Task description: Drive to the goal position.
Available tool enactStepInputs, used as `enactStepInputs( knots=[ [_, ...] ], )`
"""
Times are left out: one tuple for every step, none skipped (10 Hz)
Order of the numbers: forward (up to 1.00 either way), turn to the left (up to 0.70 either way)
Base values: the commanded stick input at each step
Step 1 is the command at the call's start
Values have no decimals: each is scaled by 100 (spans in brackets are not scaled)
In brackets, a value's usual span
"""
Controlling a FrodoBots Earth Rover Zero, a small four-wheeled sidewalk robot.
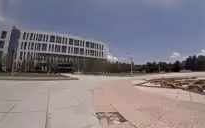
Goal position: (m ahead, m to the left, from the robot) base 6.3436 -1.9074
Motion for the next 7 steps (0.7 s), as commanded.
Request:
enactStepInputs(
  knots=[
    [50,1],
    [50,1],
    [50,1],
    [50,1],
    [50,1],
    [50,1],
    [50,1]
  ],
)
